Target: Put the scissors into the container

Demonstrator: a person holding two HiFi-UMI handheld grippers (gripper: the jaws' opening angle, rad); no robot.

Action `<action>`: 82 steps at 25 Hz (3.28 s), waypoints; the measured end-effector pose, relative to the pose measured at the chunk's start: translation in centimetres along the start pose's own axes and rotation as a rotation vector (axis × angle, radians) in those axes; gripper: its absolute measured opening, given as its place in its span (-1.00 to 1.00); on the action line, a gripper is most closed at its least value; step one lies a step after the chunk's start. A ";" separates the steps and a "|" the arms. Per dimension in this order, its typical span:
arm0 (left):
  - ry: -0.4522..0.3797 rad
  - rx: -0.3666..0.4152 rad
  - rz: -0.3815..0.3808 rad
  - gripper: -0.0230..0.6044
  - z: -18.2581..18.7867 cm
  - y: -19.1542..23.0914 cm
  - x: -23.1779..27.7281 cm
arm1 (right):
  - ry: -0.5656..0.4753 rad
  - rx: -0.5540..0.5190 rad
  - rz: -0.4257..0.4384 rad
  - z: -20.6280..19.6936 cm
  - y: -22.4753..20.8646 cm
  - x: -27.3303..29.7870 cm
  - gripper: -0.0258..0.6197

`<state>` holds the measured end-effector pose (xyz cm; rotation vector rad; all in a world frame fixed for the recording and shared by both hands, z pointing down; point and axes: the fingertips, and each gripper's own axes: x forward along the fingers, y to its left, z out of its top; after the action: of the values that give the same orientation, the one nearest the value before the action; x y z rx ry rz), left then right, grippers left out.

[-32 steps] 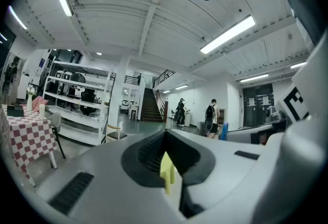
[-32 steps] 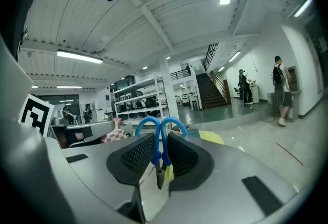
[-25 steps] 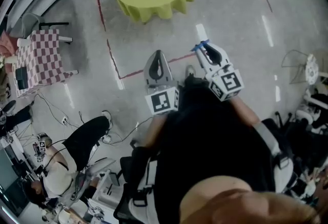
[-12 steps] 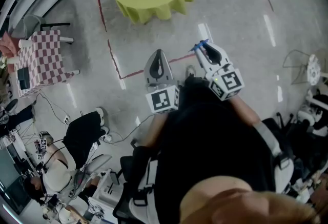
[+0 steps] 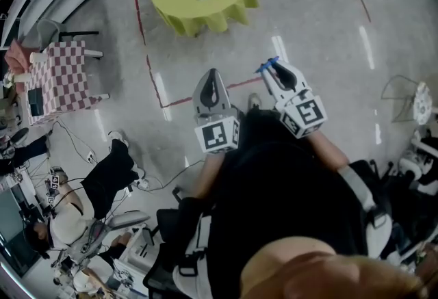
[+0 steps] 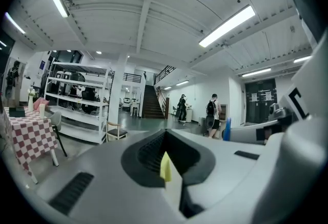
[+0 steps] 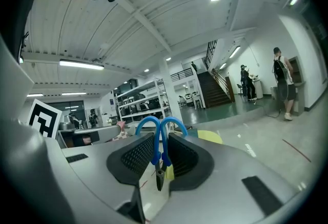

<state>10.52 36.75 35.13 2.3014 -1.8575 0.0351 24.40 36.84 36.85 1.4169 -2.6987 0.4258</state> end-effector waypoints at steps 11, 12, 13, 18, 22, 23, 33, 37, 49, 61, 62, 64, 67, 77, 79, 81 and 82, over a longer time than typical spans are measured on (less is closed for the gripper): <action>0.029 0.000 0.069 -0.93 -1.3 0.2 1.1 | 0.008 0.003 0.046 -0.4 -2.2 1.8 -0.66; 0.030 -0.001 0.070 -0.93 -1.2 0.3 1.6 | 0.008 0.004 0.047 -0.3 -2.5 2.3 -0.66; 0.030 -0.002 0.069 -0.93 -1.2 0.4 2.1 | 0.009 0.005 0.047 -0.1 -2.8 2.7 -0.66; 0.024 0.002 0.061 -0.93 -1.0 0.6 4.1 | 0.010 -0.014 0.055 0.2 -3.7 4.3 -0.66; 0.028 -0.007 0.055 -0.93 -0.7 1.0 6.7 | 0.021 -0.017 0.042 0.6 -5.1 6.3 -0.66; 0.031 -0.007 0.055 -0.93 -0.7 1.4 7.5 | 0.025 -0.015 0.040 0.7 -5.4 7.1 -0.66; 0.066 -0.028 0.077 -0.93 -1.2 6.7 15.2 | 0.074 -0.010 0.030 0.8 -8.1 15.5 -0.66; 0.078 -0.037 0.064 -0.93 -1.0 9.0 18.7 | 0.092 -0.016 0.023 1.2 -8.9 19.5 -0.66; 0.079 -0.026 -0.006 -0.93 1.1 14.4 26.7 | 0.140 -0.002 -0.031 2.8 -9.8 29.1 -0.66; 0.090 -0.032 -0.033 -0.93 2.0 21.3 31.9 | 0.184 0.023 -0.060 2.7 -9.1 38.0 -0.66; 0.092 -0.034 -0.034 -0.93 2.1 22.0 32.3 | 0.189 0.017 -0.065 2.6 -9.1 38.8 -0.66; 0.097 -0.042 -0.040 -0.93 2.0 23.3 33.1 | 0.199 -0.005 -0.078 2.6 -9.0 40.1 -0.66; 0.103 -0.049 -0.060 -0.93 1.9 24.1 34.0 | 0.206 -0.031 -0.102 2.7 -9.4 41.2 -0.66; 0.091 -0.063 -0.103 -0.93 2.9 26.2 36.6 | 0.215 -0.019 -0.156 3.4 -10.7 44.6 -0.66; 0.093 -0.060 -0.113 -0.93 2.7 26.0 36.6 | 0.210 -0.022 -0.158 3.3 -10.8 44.7 -0.66; 0.088 -0.057 -0.121 -0.93 2.6 25.5 36.6 | 0.208 -0.024 -0.158 3.2 -11.1 44.5 -0.66; 0.084 -0.058 -0.120 -0.93 2.7 25.5 36.8 | 0.209 -0.024 -0.156 3.3 -11.2 44.8 -0.66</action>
<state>-6.52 -4.43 40.60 2.3298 -1.6557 0.0601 8.05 -5.88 44.29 1.4727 -2.4033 0.4968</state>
